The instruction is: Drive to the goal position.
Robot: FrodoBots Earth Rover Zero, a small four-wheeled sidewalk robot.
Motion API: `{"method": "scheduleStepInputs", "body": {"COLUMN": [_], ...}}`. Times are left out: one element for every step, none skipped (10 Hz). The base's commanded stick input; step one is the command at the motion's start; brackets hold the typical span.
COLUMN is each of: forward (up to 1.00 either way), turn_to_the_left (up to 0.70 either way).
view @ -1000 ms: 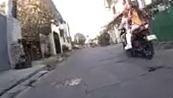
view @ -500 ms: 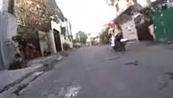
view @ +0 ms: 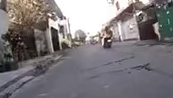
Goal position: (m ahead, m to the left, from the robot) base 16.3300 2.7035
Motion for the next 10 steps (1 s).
{"method": "scheduleStepInputs", "body": {"forward": [1.00,1.00,1.00,1.00,1.00,1.00,1.00,1.00,1.00,1.00], "turn_to_the_left": [0.01,0.01,0.01,0.01,0.01,0.01,0.01,0.01,0.01,0.01]}}
